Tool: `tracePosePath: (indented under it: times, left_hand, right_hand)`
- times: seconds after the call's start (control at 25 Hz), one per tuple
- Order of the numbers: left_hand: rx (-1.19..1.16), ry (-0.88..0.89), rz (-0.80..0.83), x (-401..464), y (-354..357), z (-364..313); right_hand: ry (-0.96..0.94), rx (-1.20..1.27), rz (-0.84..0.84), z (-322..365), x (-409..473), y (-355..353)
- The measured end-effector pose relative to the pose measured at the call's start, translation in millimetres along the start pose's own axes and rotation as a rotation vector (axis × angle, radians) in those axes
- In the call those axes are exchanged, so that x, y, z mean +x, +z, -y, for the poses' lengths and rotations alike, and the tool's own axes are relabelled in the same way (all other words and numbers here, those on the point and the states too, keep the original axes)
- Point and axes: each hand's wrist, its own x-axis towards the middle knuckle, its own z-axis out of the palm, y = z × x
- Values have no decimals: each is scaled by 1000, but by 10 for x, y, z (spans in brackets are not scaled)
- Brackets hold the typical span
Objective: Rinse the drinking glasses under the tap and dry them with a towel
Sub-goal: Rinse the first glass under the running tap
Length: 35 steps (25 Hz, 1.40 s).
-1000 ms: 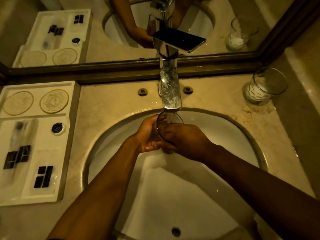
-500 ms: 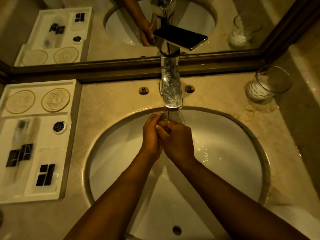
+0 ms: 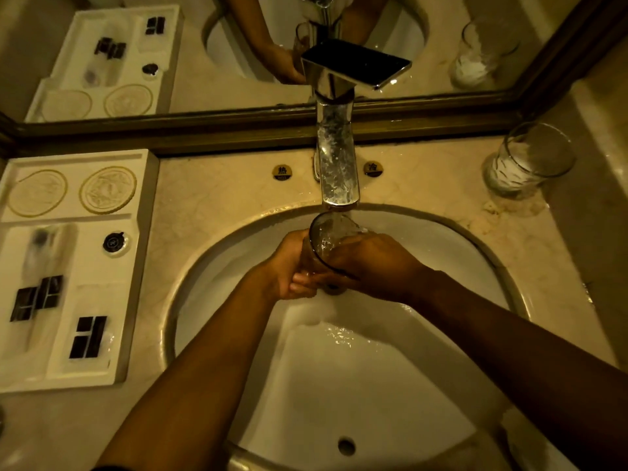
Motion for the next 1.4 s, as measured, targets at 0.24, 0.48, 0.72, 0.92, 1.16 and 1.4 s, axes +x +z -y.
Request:
tracePosePath:
  times: [0.24, 0.48, 0.72, 0.92, 1.16, 1.4]
  left_hand:
    - [37, -157, 92, -27, -27, -119]
    - [-60, 377, -255, -18, 283, 130]
    - [-464, 688, -308, 82, 264, 318]
    - [-526, 598, -279, 93, 318, 109]
    - [-223, 281, -155, -43, 229, -177]
    - [-85, 115, -33, -23, 46, -202]
  right_hand:
    - [101, 20, -196, 58, 22, 218]
    - [716, 613, -530, 406, 123, 420]
    - [873, 577, -459, 614, 346, 381]
    - [567, 218, -301, 643, 296, 282]
    - [153, 43, -59, 231, 29, 98]
    - [127, 131, 124, 66, 37, 65]
